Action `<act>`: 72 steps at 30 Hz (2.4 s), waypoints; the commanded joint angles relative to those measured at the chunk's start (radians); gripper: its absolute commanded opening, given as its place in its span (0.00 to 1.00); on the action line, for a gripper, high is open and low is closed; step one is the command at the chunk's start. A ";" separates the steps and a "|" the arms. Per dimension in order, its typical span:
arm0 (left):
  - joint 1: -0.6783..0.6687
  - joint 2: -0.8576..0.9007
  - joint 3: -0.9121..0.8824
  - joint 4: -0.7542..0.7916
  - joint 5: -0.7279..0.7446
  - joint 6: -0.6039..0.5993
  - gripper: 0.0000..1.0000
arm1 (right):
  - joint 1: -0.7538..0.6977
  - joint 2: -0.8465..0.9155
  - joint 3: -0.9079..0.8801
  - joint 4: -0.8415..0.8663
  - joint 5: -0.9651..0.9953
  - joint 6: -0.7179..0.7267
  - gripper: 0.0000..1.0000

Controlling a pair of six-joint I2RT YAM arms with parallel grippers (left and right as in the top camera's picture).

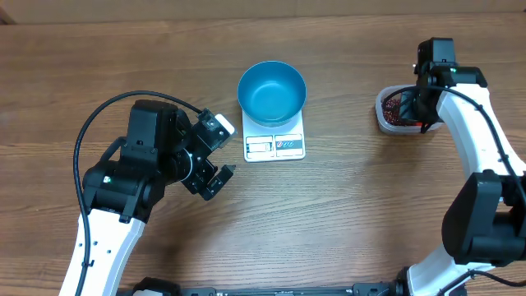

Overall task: Scoop item into bowl and weigh 150g on scale
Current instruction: 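Move the red scoop with the right gripper over the bean tub, then dip the red scoop into the beans with the right gripper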

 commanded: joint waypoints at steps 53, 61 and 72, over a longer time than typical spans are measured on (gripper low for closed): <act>0.005 0.003 0.024 0.003 -0.003 -0.011 0.99 | -0.016 0.100 0.011 0.025 -0.265 0.073 0.04; 0.005 0.003 0.024 0.003 -0.003 -0.011 1.00 | -0.051 0.100 0.011 0.024 -0.340 0.072 0.04; 0.005 0.003 0.024 0.003 -0.003 -0.011 1.00 | -0.126 0.100 0.010 0.025 -0.402 0.065 0.04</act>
